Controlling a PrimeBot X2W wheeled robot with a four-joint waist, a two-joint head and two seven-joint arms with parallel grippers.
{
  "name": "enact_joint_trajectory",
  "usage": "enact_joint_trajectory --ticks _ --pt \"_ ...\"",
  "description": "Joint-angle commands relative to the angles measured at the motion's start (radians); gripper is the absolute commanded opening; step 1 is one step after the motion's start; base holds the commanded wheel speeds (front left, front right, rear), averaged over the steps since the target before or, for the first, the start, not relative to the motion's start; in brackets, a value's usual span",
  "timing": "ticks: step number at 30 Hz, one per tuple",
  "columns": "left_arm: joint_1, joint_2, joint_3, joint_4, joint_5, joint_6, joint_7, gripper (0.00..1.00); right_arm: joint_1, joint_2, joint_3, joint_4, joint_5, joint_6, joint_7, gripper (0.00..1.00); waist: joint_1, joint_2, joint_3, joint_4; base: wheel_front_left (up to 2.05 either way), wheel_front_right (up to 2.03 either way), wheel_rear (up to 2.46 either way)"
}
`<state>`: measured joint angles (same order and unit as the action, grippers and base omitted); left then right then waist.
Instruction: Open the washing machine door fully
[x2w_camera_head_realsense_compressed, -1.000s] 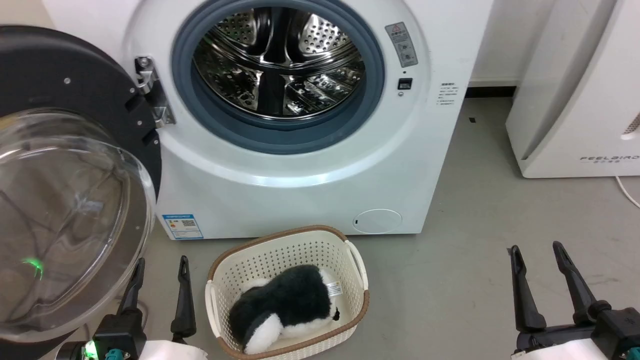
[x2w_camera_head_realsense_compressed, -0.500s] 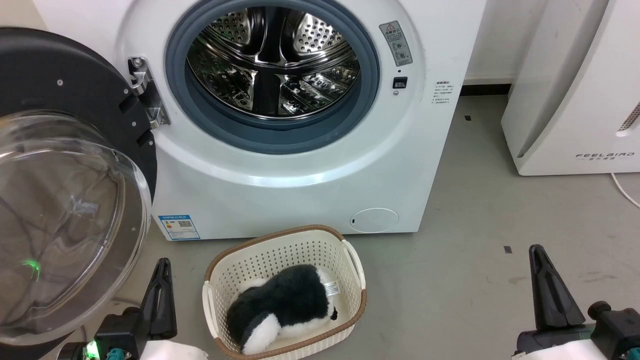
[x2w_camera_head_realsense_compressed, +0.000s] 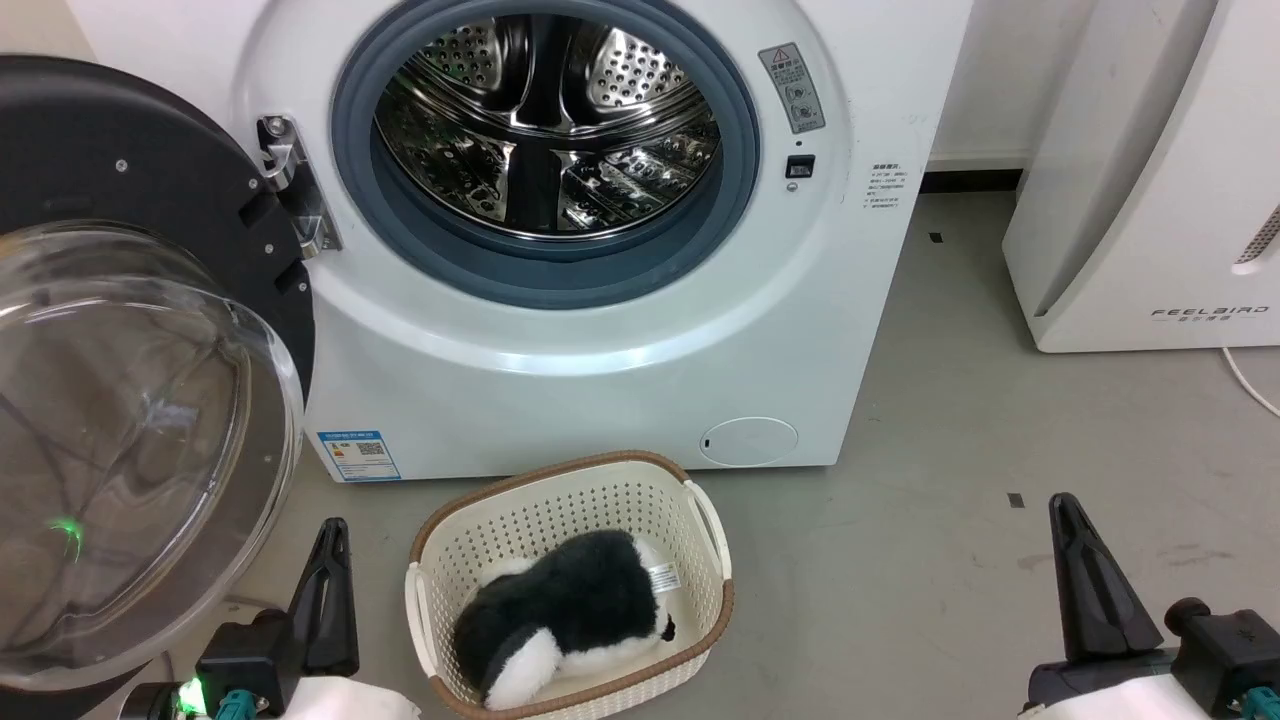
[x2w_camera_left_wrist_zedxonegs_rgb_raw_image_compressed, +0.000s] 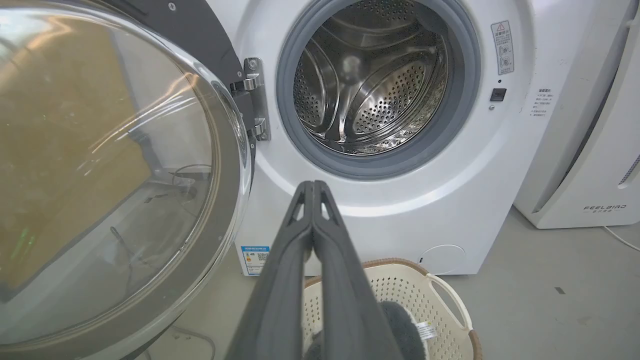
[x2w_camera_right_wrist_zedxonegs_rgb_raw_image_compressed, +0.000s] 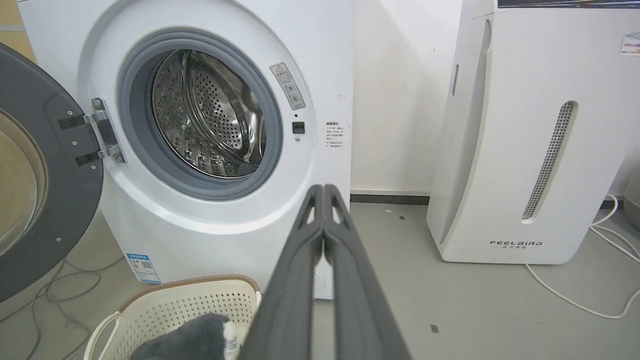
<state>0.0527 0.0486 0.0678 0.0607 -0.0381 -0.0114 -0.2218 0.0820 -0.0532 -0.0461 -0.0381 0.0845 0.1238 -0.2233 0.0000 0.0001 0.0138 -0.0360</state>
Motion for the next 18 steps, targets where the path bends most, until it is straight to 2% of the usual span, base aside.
enact_joint_trajectory --ticks 1,18 --pt "-0.007 0.0 -0.004 -0.006 0.004 0.002 0.003 0.0 -0.011 0.0 0.002 0.003 -0.008 0.001 0.004 0.0 0.0 -0.0001 0.0 0.0 0.0 0.0 0.0" --pt "-0.014 0.0 -0.014 -0.014 0.01 0.003 0.038 0.0 -0.022 0.001 0.009 0.009 -0.02 0.002 0.039 0.0 0.0 -0.0001 -0.002 0.006 0.0 0.0 0.0"
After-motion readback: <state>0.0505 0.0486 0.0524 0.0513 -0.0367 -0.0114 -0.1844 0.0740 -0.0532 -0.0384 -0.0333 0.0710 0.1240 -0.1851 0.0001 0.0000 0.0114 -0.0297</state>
